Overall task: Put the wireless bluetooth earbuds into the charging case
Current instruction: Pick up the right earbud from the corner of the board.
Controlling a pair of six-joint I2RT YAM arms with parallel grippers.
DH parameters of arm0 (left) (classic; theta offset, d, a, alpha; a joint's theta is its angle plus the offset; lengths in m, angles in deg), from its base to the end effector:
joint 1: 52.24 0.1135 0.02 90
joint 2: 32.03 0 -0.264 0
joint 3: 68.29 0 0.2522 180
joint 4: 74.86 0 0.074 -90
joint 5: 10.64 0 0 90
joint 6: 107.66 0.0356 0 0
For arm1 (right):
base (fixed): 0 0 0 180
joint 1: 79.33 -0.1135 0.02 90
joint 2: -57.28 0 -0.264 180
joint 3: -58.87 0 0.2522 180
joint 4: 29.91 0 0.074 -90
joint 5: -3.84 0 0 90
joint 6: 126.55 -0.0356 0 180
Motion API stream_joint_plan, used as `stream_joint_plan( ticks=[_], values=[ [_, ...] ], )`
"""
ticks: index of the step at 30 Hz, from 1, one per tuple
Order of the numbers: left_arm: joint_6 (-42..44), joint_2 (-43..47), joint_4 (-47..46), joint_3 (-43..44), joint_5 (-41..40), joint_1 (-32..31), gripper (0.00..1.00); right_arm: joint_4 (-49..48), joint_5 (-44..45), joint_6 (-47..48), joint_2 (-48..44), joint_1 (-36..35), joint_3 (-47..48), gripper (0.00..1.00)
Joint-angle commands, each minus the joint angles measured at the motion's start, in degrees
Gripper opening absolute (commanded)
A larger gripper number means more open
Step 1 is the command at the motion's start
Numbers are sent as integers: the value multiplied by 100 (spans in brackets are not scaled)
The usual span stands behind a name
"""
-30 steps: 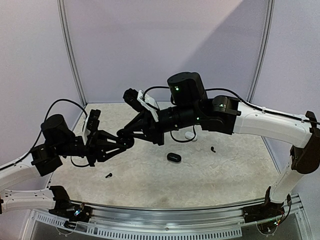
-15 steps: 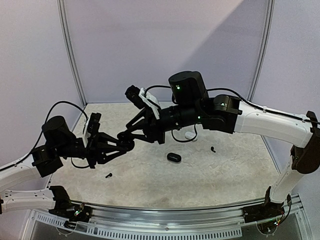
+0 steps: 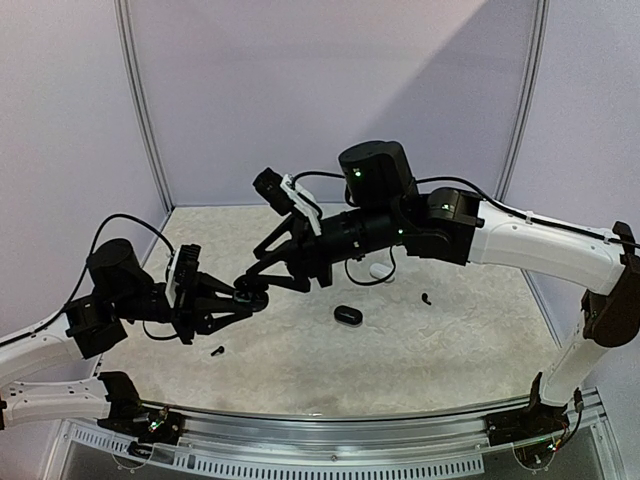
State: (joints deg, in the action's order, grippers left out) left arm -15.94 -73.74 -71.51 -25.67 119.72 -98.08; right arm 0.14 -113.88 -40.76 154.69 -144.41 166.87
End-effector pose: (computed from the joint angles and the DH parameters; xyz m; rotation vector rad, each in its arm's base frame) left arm 0.1062 -0.1424 0.2889 1.1848 1.2624 -1.1440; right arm 0.1541 0.3710 0.3865 -1.3490 1.5888 1.2423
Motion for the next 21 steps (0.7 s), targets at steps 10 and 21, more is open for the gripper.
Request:
stream_joint_plan(
  ticks=[10,21],
  values=[
    [-8,40,-437,-416,-55,-12,0,1555,2355,-2005,-244,1077,444,58],
    [-26,159,-516,-537,-294,-12,0,4844,3565,-2561,339,2760,-44,60]
  ],
)
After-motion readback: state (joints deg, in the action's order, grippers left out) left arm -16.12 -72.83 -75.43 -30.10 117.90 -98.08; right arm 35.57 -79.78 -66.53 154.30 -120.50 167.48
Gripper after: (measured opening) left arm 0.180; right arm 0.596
